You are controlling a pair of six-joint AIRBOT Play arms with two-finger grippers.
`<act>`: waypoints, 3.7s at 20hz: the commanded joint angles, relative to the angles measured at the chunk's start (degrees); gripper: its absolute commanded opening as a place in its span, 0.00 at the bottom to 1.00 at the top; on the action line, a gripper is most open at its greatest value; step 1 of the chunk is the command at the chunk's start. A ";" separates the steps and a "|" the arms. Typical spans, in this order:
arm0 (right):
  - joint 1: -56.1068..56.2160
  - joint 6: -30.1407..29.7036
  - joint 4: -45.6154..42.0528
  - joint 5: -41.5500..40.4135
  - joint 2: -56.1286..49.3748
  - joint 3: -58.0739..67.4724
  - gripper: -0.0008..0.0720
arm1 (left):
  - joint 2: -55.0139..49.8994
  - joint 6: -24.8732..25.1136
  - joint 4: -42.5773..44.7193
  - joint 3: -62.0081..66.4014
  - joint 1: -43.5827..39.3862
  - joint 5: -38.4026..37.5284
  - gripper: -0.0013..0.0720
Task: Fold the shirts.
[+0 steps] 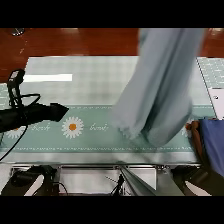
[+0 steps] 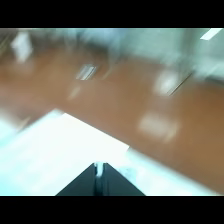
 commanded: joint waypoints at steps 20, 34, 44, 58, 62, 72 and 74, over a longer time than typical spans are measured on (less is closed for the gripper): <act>-43.39 11.04 -4.90 12.31 12.13 -48.92 0.86 | -11.61 5.97 -6.01 -7.82 12.13 -8.63 0.98; -39.71 6.23 12.55 6.12 21.90 -87.93 0.86 | -53.16 19.98 -25.18 16.02 -5.90 -2.73 0.96; -25.16 4.59 25.75 -11.21 8.72 -87.69 0.86 | -57.99 18.43 -20.02 28.22 -6.62 -11.87 0.05; -27.78 1.22 15.78 5.64 -3.85 -18.29 0.04 | -38.21 20.13 -37.92 42.01 8.76 -4.42 0.05; -27.76 1.64 13.16 13.62 -3.04 7.45 0.04 | -26.23 20.13 -37.86 49.88 15.15 1.79 0.05; -27.76 1.62 5.57 27.87 16.87 8.87 0.04 | 2.10 19.04 -23.17 51.93 33.59 -0.98 0.05; -27.76 1.79 5.55 29.70 20.96 3.19 0.04 | 4.68 17.81 -20.28 51.21 33.59 -7.21 0.05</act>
